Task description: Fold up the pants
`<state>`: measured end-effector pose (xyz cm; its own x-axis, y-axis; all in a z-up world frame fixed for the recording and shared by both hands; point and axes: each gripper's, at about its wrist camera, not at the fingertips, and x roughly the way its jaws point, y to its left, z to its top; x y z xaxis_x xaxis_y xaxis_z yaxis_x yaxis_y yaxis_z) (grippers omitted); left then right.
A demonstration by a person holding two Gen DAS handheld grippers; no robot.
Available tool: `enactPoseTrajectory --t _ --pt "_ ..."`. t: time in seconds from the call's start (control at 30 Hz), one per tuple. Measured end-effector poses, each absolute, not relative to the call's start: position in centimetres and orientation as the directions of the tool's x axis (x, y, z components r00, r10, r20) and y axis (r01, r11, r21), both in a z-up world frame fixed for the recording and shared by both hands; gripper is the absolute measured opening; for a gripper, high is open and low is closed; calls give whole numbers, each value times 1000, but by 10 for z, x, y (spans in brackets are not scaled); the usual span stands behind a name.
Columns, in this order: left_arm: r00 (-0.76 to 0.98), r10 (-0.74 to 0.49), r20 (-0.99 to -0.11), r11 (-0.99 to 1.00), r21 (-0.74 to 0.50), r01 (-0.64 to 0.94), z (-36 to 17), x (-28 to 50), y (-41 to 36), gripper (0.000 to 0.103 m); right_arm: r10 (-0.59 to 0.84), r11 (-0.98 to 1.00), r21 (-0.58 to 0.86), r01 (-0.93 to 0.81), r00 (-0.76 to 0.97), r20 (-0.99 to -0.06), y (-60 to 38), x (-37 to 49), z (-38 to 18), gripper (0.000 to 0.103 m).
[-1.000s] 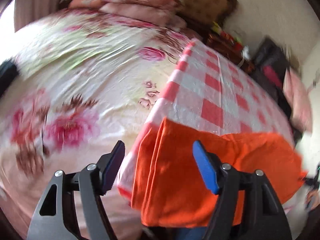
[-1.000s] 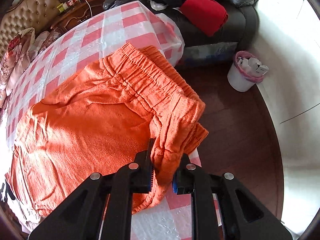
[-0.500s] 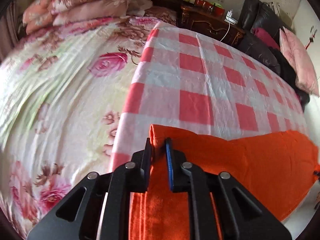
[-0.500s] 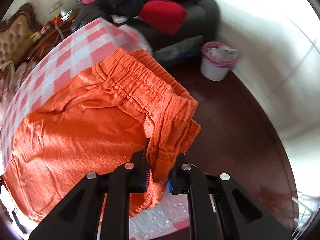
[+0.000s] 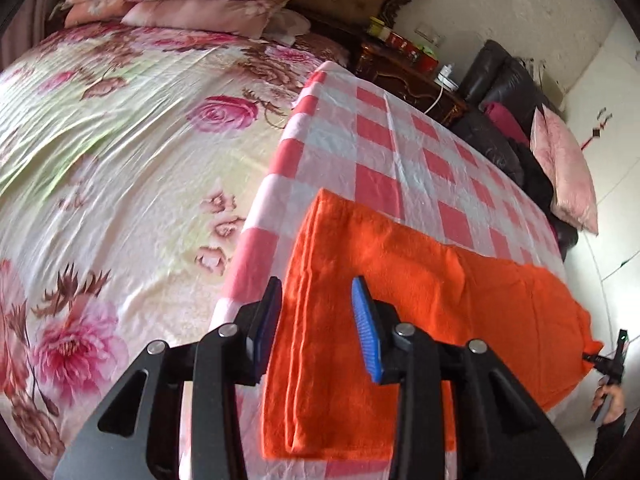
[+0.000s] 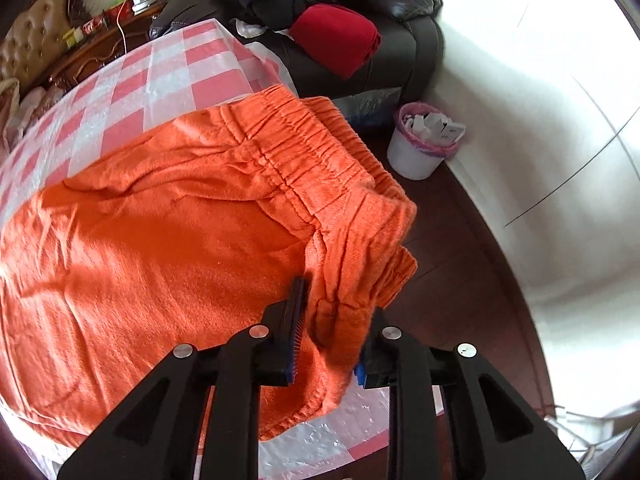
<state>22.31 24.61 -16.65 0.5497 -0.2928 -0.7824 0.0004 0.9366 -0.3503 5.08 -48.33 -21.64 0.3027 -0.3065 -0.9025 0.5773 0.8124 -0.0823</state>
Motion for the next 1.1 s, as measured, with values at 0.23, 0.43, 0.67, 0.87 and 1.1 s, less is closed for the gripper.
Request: enactPoseTrajectory --t 0.23,0.43,0.67,0.87,1.1 --pt "472 -175 -864 983 -178 39 -186 243 223 11 -319 809 -85 581 314 -894 -482 44 -218 26" --pt "548 -147 -823 987 -162 22 -140 211 227 6 -311 813 -95 575 291 -905 -482 48 -216 26" --pt "492 -121 -862 982 -176 -68 -163 198 250 7 -338 818 -138 558 273 -901 -477 53 -216 28" --pt "512 -182 -839 949 -286 -132 -157 133 266 30 -317 820 -106 562 292 -902 -480 49 -218 29" --pt "471 -158 -868 971 -223 -86 -182 110 234 20 -343 816 -136 561 281 -896 -476 48 -217 29"
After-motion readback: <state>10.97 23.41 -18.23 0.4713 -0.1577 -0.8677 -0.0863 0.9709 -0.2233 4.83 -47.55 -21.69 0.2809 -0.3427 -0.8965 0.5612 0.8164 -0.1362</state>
